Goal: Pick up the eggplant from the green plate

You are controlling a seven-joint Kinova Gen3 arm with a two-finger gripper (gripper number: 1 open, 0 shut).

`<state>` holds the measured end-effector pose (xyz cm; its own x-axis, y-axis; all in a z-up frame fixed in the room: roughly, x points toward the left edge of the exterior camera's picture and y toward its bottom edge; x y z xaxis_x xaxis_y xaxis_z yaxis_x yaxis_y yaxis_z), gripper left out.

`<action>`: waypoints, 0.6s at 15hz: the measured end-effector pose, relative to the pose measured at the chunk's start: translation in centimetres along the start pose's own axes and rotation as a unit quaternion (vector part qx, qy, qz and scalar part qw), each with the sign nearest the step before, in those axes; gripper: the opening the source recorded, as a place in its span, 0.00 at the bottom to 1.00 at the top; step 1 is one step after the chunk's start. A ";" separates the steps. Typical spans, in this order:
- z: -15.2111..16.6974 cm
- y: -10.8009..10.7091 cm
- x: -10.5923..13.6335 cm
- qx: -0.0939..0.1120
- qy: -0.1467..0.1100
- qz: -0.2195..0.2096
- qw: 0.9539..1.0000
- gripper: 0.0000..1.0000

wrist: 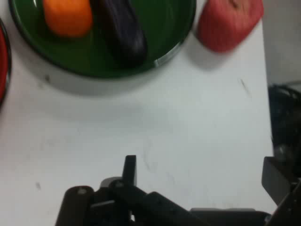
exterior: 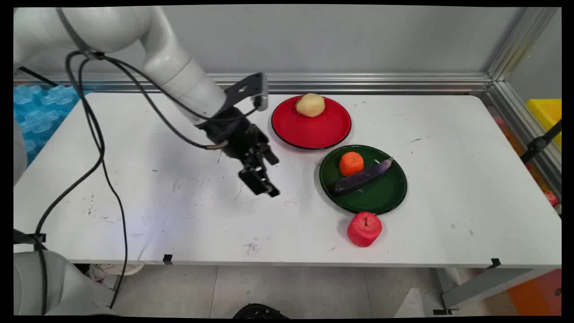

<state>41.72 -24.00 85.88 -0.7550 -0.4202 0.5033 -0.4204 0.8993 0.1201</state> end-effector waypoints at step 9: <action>5.3 0.6 4.6 0.058 0.037 -0.007 0.998 1.00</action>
<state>35.31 -26.09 83.70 -0.7112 -0.4177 0.5655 -0.4887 0.8720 0.0295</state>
